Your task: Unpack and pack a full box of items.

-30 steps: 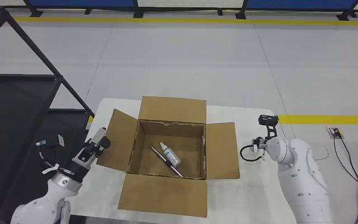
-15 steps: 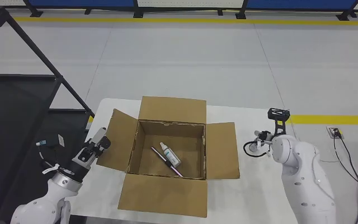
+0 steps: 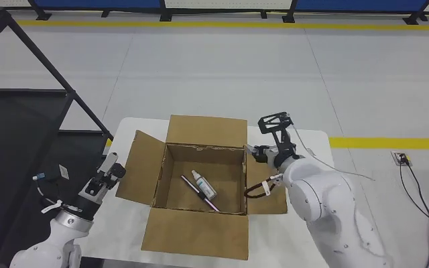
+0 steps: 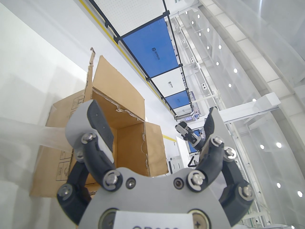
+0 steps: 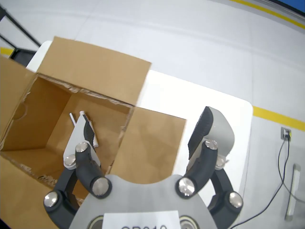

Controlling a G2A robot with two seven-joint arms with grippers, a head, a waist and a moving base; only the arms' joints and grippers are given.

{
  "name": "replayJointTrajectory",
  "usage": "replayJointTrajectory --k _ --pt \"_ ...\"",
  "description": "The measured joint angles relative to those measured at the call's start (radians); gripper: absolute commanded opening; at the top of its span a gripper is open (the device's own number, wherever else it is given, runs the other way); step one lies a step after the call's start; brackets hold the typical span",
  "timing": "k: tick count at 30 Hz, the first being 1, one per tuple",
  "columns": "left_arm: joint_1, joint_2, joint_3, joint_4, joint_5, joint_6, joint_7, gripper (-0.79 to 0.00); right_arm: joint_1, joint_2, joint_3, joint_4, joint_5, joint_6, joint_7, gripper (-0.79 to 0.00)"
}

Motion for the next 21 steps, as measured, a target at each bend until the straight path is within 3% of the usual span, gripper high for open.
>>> replayJointTrajectory --k 6,13,21 --pt "0.015 0.000 -0.013 -0.008 -0.015 0.000 0.017 0.000 0.117 -0.041 -0.184 0.171 0.138 -0.091 0.019 0.000" --pt "0.015 0.000 -0.013 -0.008 -0.015 0.000 0.017 0.000 0.242 -0.113 -0.380 0.435 0.250 -0.112 -0.030 0.000" --pt "0.015 0.000 -0.013 -0.008 -0.015 0.000 0.017 0.000 0.367 -0.211 -0.528 0.770 0.356 -0.120 -0.104 0.000"
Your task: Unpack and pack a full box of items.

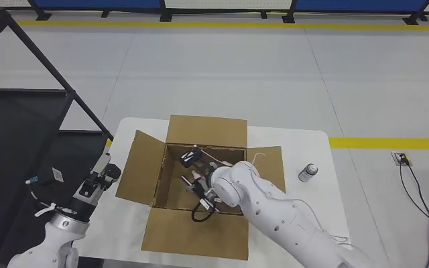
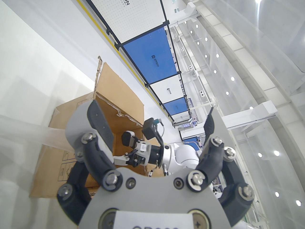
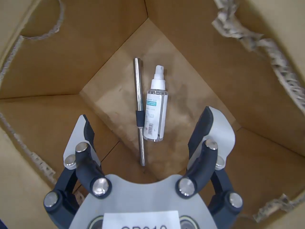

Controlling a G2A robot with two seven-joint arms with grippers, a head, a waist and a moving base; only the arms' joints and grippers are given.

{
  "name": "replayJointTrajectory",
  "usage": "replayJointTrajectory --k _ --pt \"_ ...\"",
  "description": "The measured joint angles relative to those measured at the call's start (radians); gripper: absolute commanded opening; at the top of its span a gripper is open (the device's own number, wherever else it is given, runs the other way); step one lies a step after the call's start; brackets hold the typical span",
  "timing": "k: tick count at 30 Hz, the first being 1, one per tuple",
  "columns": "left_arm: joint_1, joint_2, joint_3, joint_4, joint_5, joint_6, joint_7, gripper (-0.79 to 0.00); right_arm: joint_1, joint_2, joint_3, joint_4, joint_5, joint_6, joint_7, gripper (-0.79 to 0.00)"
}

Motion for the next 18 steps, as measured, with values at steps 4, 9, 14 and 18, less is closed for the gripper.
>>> replayJointTrajectory --k 4,9,14,18 --pt "0.000 0.000 0.000 0.000 0.000 0.000 0.000 0.000 0.050 -0.056 -0.056 0.163 0.035 0.001 -0.042 -0.037" --pt "0.000 0.000 0.000 0.000 0.000 0.000 0.000 0.000 0.088 -0.111 -0.096 0.307 0.046 0.030 -0.083 -0.065" --pt "0.000 0.000 0.000 0.000 0.000 0.000 0.000 0.000 0.112 -0.157 -0.126 0.410 0.036 0.039 -0.107 -0.225" --pt "0.000 0.000 0.000 0.000 0.000 0.000 0.000 0.000 0.125 -0.190 -0.144 0.469 0.027 0.046 -0.107 -0.394"
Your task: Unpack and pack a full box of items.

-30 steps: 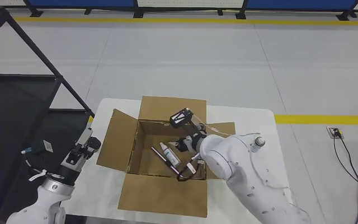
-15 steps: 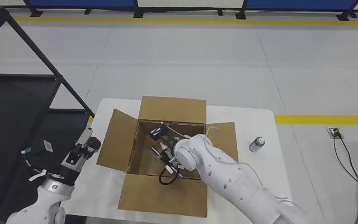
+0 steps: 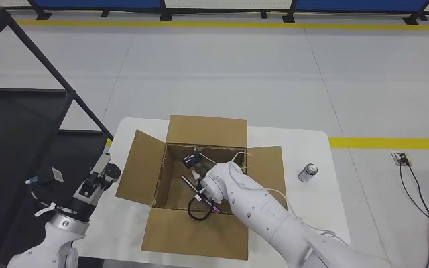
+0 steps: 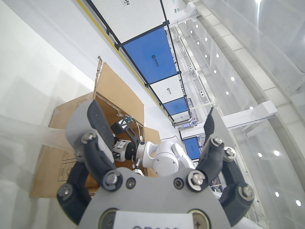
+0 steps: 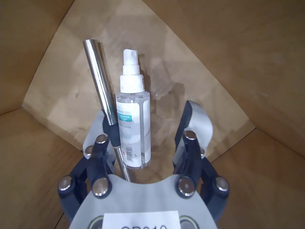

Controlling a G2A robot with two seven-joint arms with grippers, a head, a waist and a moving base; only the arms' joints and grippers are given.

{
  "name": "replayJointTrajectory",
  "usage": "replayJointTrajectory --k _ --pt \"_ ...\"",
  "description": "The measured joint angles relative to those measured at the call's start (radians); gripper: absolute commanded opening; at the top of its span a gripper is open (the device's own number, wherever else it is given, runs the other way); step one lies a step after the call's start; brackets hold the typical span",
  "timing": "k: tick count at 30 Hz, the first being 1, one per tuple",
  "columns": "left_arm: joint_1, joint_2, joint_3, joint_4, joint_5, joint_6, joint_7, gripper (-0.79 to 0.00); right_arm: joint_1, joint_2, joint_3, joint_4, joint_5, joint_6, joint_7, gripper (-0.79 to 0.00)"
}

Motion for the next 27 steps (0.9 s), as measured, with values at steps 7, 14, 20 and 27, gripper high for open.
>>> replayJointTrajectory --k 7,14,20,27 --pt "0.000 0.000 0.000 0.000 0.000 0.000 0.000 0.000 0.017 -0.049 -0.013 0.085 -0.002 -0.027 -0.007 -0.354" --pt "0.000 0.000 0.000 0.000 0.000 0.000 0.000 0.000 0.034 -0.087 -0.019 0.168 -0.009 -0.044 -0.007 -0.422" --pt "0.000 0.000 0.000 0.000 0.000 0.000 0.000 0.000 0.057 -0.112 -0.004 0.227 0.011 -0.078 -0.016 -0.785" --pt "0.000 0.000 0.000 0.000 0.000 0.000 0.000 0.000 0.100 -0.114 0.057 0.242 0.097 -0.199 -0.009 -0.785"
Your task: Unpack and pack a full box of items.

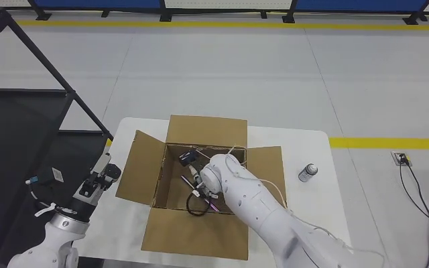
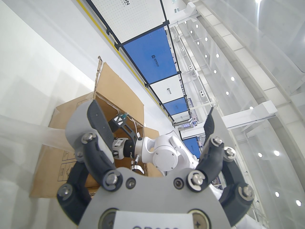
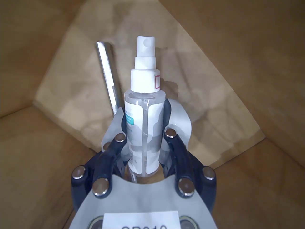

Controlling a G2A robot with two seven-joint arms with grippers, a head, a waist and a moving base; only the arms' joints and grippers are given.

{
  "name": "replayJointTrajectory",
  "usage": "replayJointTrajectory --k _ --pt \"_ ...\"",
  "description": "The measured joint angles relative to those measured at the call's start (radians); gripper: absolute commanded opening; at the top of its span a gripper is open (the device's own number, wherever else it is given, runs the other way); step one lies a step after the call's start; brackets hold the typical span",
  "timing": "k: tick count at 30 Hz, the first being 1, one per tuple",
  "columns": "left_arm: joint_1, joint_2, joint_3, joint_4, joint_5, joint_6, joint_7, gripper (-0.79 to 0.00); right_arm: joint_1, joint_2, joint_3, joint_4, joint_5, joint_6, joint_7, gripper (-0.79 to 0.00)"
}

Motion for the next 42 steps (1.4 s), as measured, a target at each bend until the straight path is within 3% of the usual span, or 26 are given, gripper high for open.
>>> replayJointTrajectory --k 9,15,18,23,28,31,36,42 --pt "0.000 0.000 0.000 0.000 0.000 0.000 0.000 0.000 0.020 0.050 0.084 -0.135 0.039 -0.068 0.093 -0.785" --pt "0.000 0.000 0.000 0.000 0.000 0.000 0.000 0.000 -0.062 0.138 0.193 -0.385 -0.024 -0.025 0.113 -0.785" --pt "0.000 0.000 0.000 0.000 0.000 0.000 0.000 0.000 -0.163 0.203 0.287 -0.614 -0.112 0.034 0.164 -0.785" --pt "0.000 0.000 0.000 0.000 0.000 0.000 0.000 0.000 -0.447 0.308 0.508 -1.140 -0.323 0.116 0.307 -0.785" --pt "0.000 0.000 0.000 0.000 0.000 0.000 0.000 0.000 -0.698 0.355 0.700 -1.546 -0.502 0.194 0.351 -0.785" --pt "0.000 0.000 0.000 0.000 0.000 0.000 0.000 0.000 -0.812 0.369 0.802 -1.712 -0.560 0.241 0.354 -0.785" --pt "0.000 0.000 0.000 0.000 0.000 0.000 0.000 0.000 -0.936 0.384 0.992 -1.830 -0.520 0.263 0.350 -0.785" --pt "0.000 0.000 0.000 0.000 0.000 0.000 0.000 0.000 -1.020 0.400 1.227 -1.796 -0.369 0.204 0.325 -0.785"
